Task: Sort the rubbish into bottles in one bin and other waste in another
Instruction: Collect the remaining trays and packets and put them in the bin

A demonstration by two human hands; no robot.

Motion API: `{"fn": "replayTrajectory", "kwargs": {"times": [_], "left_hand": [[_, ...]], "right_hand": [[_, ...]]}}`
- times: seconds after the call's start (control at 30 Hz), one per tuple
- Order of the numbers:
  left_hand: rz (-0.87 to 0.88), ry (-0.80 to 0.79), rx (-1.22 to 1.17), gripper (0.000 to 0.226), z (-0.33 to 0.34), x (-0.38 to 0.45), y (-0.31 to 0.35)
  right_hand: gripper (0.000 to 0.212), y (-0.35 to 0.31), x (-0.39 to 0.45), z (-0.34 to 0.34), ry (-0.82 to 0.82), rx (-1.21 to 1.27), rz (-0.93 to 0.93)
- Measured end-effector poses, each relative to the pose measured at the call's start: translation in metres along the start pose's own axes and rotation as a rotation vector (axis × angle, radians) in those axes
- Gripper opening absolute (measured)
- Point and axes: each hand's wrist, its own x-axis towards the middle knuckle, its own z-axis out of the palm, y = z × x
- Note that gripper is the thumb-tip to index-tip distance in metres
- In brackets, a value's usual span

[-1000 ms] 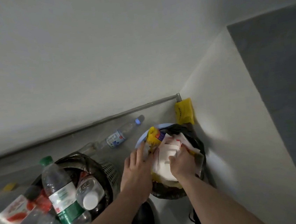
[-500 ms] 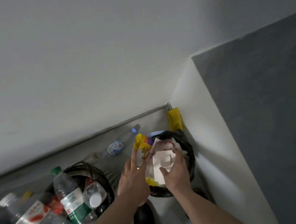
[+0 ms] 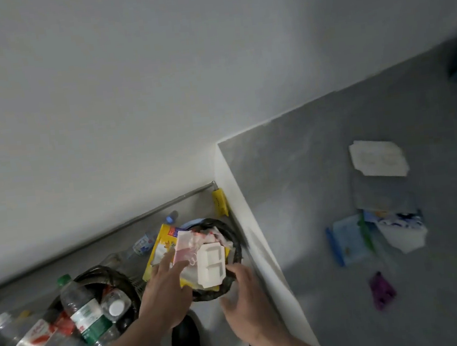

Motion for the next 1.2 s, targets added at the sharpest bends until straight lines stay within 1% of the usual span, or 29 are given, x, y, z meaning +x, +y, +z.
{"fn": "replayTrajectory", "kwargs": {"times": [0.1, 0.17, 0.27, 0.37, 0.47, 0.5, 0.57, 0.6, 0.67, 0.73, 0.8, 0.9, 0.97, 1.03, 1.1, 1.13, 1.2], "left_hand": [[0.128, 0.116, -0.094, 0.044, -0.019, -0.018, 0.041], [0.221, 0.178, -0.113, 0.04, -0.031, -0.024, 0.07], [0.344, 0.229, -0.146, 0.034, -0.046, -0.027, 0.118], [0.44, 0.201, -0.182, 0.031, -0.048, -0.027, 0.173], [0.529, 0.137, -0.109, 0.041, -0.032, -0.025, 0.233], [0.55, 0.11, -0.061, 0.046, -0.023, -0.022, 0.254], [0.557, 0.059, 0.02, 0.058, -0.005, -0.015, 0.292], [0.552, 0.049, 0.055, 0.064, 0.003, -0.012, 0.309], [0.539, 0.041, 0.128, 0.074, 0.021, -0.005, 0.336], [0.507, 0.02, 0.195, 0.081, 0.038, 0.002, 0.351], [0.448, 0.007, 0.252, 0.085, 0.051, 0.007, 0.356], [0.394, 0.06, 0.319, 0.073, 0.062, 0.01, 0.352], [0.341, 0.057, 0.294, 0.059, 0.066, 0.01, 0.341], [0.224, 0.029, 0.089, 0.037, 0.066, 0.013, 0.328], [0.119, 0.012, -0.129, 0.017, 0.062, 0.015, 0.315], [0.101, 0.022, -0.2, 0.016, 0.06, 0.014, 0.309], [0.109, 0.09, -0.274, 0.024, 0.051, 0.008, 0.297]], "right_hand": [[0.055, -0.012, -0.04, -0.056, 0.068, 0.117, -0.05], [0.052, -0.009, -0.057, -0.097, 0.154, 0.168, -0.079], [0.053, 0.011, -0.069, -0.158, 0.299, 0.092, -0.064], [0.051, 0.042, -0.06, -0.217, 0.486, 0.013, -0.062], [0.05, 0.061, -0.029, -0.275, 0.692, 0.068, 0.018], [0.055, 0.065, -0.015, -0.292, 0.75, 0.092, 0.075], [0.073, 0.073, 0.016, -0.32, 0.825, 0.087, 0.193], [0.083, 0.074, 0.032, -0.331, 0.831, 0.086, 0.238], [0.097, 0.072, 0.065, -0.351, 0.782, 0.115, 0.35], [0.103, 0.071, 0.094, -0.363, 0.699, 0.161, 0.493], [0.103, 0.076, 0.114, -0.366, 0.636, 0.165, 0.613], [0.095, 0.088, 0.126, -0.363, 0.642, 0.075, 0.694], [0.082, 0.101, 0.127, -0.363, 0.662, 0.103, 0.693], [0.061, 0.109, 0.121, -0.367, 0.68, 0.257, 0.632], [0.042, 0.115, 0.11, -0.373, 0.68, 0.418, 0.53], [0.031, 0.118, 0.101, -0.377, 0.68, 0.491, 0.484], [0.014, 0.127, 0.08, -0.383, 0.685, 0.624, 0.449]]}}
